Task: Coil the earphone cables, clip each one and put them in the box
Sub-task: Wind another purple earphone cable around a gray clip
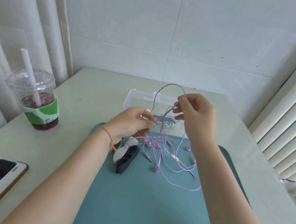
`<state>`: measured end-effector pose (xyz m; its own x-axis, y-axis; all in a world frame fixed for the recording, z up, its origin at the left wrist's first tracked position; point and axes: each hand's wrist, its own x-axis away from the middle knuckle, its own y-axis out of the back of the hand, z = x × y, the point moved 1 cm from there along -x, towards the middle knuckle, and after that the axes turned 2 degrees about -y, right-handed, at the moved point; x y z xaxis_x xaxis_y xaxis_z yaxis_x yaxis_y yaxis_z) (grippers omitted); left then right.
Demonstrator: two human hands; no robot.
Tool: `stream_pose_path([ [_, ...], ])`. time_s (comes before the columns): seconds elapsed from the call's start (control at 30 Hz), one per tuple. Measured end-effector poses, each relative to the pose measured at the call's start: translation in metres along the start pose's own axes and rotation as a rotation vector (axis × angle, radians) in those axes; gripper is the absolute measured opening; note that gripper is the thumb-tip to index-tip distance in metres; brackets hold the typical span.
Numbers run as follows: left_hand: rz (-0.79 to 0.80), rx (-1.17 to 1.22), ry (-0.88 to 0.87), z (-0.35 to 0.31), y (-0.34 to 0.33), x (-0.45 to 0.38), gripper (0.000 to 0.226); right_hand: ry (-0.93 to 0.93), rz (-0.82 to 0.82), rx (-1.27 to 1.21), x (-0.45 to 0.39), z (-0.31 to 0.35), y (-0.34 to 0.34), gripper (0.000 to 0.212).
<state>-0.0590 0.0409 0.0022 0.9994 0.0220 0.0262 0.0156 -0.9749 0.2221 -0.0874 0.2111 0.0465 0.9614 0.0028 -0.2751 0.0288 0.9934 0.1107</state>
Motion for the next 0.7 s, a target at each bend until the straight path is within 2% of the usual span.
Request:
stream_pose_path([
  [0.1, -0.004, -0.070, 0.030, 0.001, 0.002, -0.001, 0.020, 0.026, -0.040, -0.104, 0.001, 0.004, 0.002, 0.008],
  [0.2, -0.156, -0.239, -0.025, 0.002, 0.003, -0.004, 0.037, -0.021, -0.004, -0.125, 0.002, 0.004, 0.001, 0.010],
  [0.27, -0.199, -0.138, -0.111, -0.005, 0.001, -0.002, 0.035, -0.047, 0.021, -0.109, 0.002, 0.003, 0.001, 0.009],
  [0.37, -0.079, 0.046, -0.185, -0.017, -0.007, 0.003, 0.014, -0.078, 0.096, -0.076, 0.004, 0.003, -0.002, 0.008],
  [0.47, 0.042, 0.068, -0.235, -0.015, -0.017, 0.004, 0.015, -0.081, 0.174, -0.060, 0.007, 0.004, -0.003, 0.012],
  [0.6, 0.194, -0.135, -0.184, -0.007, -0.016, 0.005, 0.003, -0.041, 0.083, -0.149, 0.006, 0.010, 0.003, 0.014],
  [0.7, 0.301, -0.406, -0.088, 0.000, -0.013, 0.004, 0.013, 0.005, -0.064, -0.338, 0.004, 0.017, 0.010, 0.012],
])
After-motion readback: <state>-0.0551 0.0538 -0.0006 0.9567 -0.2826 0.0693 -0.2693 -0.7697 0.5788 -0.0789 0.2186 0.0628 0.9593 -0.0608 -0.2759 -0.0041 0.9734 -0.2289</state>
